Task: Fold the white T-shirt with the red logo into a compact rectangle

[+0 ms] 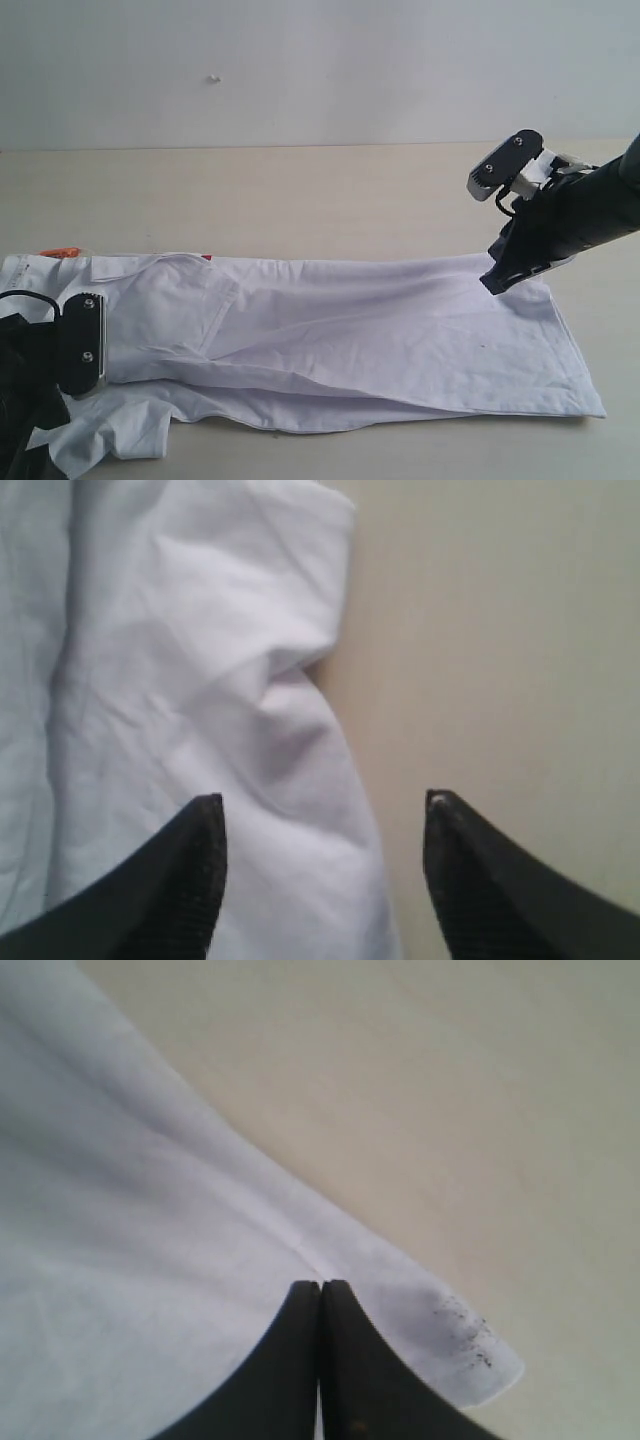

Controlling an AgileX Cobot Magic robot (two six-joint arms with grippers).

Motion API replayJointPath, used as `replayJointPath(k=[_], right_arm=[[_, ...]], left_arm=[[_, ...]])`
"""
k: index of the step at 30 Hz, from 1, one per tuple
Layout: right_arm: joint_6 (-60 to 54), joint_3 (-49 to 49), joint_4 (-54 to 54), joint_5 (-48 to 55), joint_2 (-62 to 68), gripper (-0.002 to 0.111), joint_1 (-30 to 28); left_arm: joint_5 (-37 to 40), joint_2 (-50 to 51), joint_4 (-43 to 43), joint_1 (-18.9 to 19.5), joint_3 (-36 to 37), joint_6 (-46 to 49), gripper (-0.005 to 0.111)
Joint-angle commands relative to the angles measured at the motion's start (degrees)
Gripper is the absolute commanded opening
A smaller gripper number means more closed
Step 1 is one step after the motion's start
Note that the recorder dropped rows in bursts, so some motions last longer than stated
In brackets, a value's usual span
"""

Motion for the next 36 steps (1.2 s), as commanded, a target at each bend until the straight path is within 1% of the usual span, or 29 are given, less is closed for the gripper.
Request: replayJointPath(k=[1,8,10,11,13,16,23,24,26,29,30,32,33,36], right_arm=[[-0.4,-0.3,0.3,-0.3,-0.5,0.0,0.1],[-0.4,-0.3,0.3,-0.5,-0.5,0.0,0.1],[-0.4,-0.3,0.3,-0.7,-0.5,0.0,0.1],[-0.4,-0.3,0.3,-0.7,-0.5,0.0,0.1],[-0.4,-0.3,0.3,-0.7,-0.5,0.0,0.1],[-0.4,-0.3,0.3,-0.7,-0.5,0.0,0.1],[-0.4,-0.3,0.3,-0.7,-0.5,0.0,0.1],[-0.4,-0.3,0.3,-0.7,-0.5,0.0,0.1],[-0.4,-0.3,0.3,-0.7,-0.5,0.0,0.1],[-0.4,-0.3,0.3,-1.0,-0.5,0.0,0.1],[-0.4,-0.3,0.3,-1.0,-0.5,0.0,0.1],[-0.4,-0.3,0.3,-1.0,-0.5,0.0,0.1],[-0.4,-0.3,0.3,-1.0,-0.5,0.0,0.1],[-0.2,-0.3,0.3,-0.9,-0.5,0.0,0.1]], left_arm=[[-6.1,1.6,2.0,-0.4,1.3,-1.0,0.055],[-4.5,5.0,1.9,-0.4,1.2,0.6,0.055],[-4.8,5.0,1.9,-0.4,1.2,0.6,0.052],[-5.3,5.0,1.9,-0.4,1.2,0.6,0.047],[-6.9,5.0,1.9,-0.4,1.2,0.6,0.031],[-9.0,5.0,0.9,-0.4,1.2,0.5,0.0],[-8.0,4.8,0.3,-0.4,1.2,0.5,0.0],[-7.3,4.5,0.1,-0.4,1.2,0.5,0.002],[-6.3,3.3,-0.5,-0.4,1.2,0.5,0.01],[-4.1,1.2,-0.8,-0.4,1.2,0.5,0.035],[-3.2,0.4,-0.8,-0.4,1.2,0.5,0.049],[-3.1,0.0,-0.8,-0.4,1.2,0.5,0.066],[-3.1,0.0,-1.4,-0.4,1.2,0.0,0.07],[-3.3,0.0,-2.2,-0.4,1.2,0.0,0.067]])
